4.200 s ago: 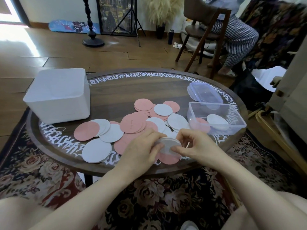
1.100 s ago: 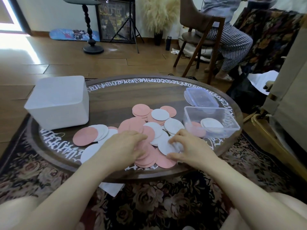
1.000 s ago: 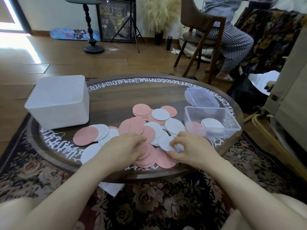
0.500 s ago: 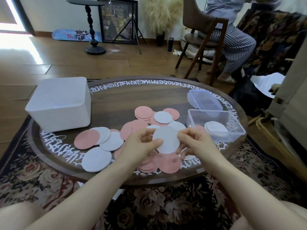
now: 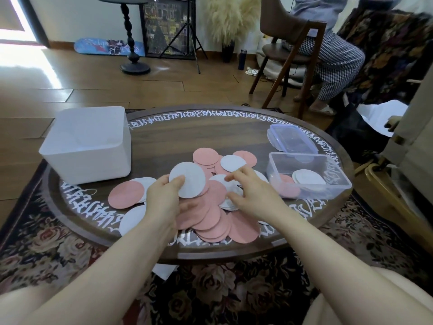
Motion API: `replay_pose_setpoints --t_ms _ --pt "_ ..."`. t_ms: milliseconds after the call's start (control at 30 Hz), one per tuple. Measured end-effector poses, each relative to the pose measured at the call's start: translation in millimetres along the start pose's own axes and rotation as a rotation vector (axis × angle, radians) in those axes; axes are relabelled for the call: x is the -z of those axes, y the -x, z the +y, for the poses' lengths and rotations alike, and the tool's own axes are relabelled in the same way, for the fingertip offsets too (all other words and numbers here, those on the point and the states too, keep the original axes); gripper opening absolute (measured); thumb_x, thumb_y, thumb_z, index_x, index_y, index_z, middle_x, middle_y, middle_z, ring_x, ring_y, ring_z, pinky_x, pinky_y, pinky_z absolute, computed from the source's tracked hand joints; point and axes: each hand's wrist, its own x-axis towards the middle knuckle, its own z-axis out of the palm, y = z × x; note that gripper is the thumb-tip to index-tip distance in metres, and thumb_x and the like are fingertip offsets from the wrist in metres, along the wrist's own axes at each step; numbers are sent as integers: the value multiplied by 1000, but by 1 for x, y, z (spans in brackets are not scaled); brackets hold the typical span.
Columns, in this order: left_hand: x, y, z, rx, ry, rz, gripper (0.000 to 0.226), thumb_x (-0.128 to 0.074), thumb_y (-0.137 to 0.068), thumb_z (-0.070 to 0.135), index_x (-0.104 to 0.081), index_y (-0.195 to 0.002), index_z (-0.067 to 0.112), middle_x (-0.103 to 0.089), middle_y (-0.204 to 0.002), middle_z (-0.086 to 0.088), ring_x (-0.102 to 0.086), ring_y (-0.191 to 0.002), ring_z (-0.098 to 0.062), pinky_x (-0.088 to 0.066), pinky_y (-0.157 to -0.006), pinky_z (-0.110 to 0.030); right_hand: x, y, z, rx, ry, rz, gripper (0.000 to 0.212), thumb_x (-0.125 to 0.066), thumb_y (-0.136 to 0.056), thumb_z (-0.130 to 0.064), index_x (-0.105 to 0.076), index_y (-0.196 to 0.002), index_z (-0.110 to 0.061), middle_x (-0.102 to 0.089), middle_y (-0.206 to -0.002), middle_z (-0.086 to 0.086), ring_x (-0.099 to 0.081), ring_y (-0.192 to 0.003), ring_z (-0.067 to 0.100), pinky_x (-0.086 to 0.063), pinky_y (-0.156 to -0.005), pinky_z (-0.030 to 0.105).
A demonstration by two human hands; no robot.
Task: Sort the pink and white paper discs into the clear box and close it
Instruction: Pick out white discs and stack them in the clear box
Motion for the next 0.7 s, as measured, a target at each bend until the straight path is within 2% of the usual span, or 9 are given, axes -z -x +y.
replay_pose_setpoints --t_ms 133,267,467,600,700 --pt "5 0 2 60 37 -24 15 -46 -97 10 -51 -111 9 -58 -115 -17 -70 -60 -26 -60 -57 -35 -3 -3 -9 8 96 -96 36 -55 -89 -38 -53 -122 -24 -45 -122 -7 -56 -102 20 -45 -81 36" --pt "6 -1 0 87 22 -39 18 -46 -97 8 -51 -115 6 -59 -114 -20 -68 -71 -31 -59 -62 -40 5 2 -9 4 205 -126 37 -56 -87 -44 -56 -119 -24 -48 -120 -8 -55 -104 20 -44 -80 34" --pt "-1 0 -5 128 51 -57 19 -45 -97 8 -51 -116 7 -59 -119 -21 -68 -70 -31 -59 -59 -37 10 24 -6 50 258 -139 34 -54 -89 -46 -56 -117 -25 -49 -112 -8 -56 -102 20 -36 -71 28" --pt "-4 0 -6 110 34 -72 11 -44 -97 7 -50 -106 10 -59 -117 -20 -68 -74 -32 -60 -62 -37 17 37 -4 30 213 -167 27 -54 -89 -46 -60 -109 -29 -51 -105 -10 -54 -94 14 -41 -77 29" --pt "-3 0 -7 117 16 -88 13 -44 -97 9 -52 -93 18 -64 -100 -13 -69 -63 -30 -58 -69 -40 22 42 0 14 180 -140 16 -58 -87 -43 -63 -93 -29 -52 -96 -10 -52 -87 10 -43 -76 30"
